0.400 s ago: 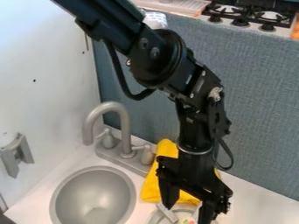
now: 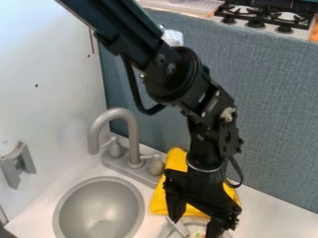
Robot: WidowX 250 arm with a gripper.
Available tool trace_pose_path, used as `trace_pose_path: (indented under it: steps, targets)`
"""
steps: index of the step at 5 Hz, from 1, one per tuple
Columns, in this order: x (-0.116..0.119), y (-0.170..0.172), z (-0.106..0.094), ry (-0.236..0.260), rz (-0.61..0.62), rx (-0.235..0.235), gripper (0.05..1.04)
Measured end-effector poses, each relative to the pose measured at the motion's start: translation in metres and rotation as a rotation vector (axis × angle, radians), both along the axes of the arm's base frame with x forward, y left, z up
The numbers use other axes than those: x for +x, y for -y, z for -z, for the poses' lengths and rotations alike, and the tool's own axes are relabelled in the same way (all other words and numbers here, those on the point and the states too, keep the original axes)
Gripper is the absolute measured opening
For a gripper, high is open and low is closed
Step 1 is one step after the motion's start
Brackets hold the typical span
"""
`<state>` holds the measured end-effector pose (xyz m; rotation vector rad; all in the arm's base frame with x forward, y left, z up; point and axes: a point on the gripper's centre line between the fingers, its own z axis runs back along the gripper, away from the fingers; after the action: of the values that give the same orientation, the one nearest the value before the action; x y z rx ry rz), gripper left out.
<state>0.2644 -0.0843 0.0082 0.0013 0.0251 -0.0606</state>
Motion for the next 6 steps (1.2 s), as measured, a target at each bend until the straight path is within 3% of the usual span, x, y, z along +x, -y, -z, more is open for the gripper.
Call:
trace_pose_path:
  steps: [1, 2, 4, 5, 6]
  targets:
    - [0.010, -0.004, 0.018, 0.040, 0.037, 0.030, 1.000]
    - [0.017, -0.004, 0.034, 0.021, 0.040, 0.045, 1.000]
    - [0.030, -0.009, 0.067, -0.037, 0.030, 0.007, 1.000]
    - [0.033, -0.012, 0.075, -0.071, 0.018, 0.042, 1.000]
    - [0.033, -0.009, 0.082, -0.083, 0.023, 0.022, 1.000]
